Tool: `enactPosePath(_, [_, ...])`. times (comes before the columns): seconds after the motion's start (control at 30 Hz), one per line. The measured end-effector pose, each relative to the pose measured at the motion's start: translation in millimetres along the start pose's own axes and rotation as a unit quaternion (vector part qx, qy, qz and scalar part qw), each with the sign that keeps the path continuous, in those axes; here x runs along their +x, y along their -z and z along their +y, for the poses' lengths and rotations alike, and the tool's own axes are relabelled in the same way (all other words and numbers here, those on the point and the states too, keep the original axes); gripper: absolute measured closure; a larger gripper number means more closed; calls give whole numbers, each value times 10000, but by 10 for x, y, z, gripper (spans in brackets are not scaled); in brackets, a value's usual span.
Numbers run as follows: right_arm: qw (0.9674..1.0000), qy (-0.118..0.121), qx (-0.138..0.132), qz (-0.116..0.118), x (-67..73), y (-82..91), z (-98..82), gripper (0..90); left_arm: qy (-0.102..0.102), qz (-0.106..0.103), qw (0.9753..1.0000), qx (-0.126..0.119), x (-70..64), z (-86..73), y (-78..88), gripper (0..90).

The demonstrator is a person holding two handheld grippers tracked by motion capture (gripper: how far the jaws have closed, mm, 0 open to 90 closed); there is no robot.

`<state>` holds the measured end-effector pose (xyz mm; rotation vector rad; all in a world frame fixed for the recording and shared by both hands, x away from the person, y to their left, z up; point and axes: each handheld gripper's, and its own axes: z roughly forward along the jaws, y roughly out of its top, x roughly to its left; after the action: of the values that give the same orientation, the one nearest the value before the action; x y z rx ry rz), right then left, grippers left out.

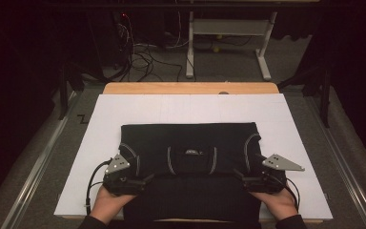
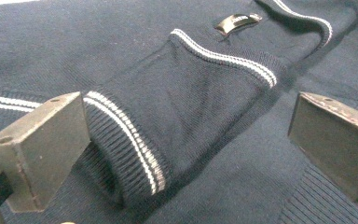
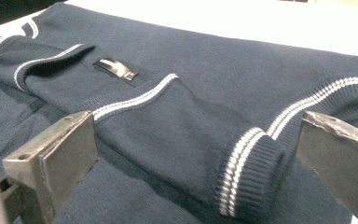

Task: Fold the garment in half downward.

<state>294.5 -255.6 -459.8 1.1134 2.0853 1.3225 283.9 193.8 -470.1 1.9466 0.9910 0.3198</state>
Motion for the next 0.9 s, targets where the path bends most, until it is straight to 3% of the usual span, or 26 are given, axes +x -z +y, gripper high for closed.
enactPosePath(0.13, [10000, 86, -4, 16, 61, -50, 40, 1, 178, -199, 9996, -102, -23, 76, -37, 0])
enactPosePath(0.2, [9999, 161, 23, 45, 85, -101, 75, 1, 125, -249, 9996, -102, -49, 150, -68, 0])
enactPosePath(0.63, [9993, 246, 145, 245, 185, -463, 460, 70, -31, -126, 9999, -37, -92, 598, -302, 0])
enactPosePath(0.9, [9987, 264, 342, 269, 201, -634, 634, 163, 88, 15, 9998, 199, 6, 804, -480, 0])
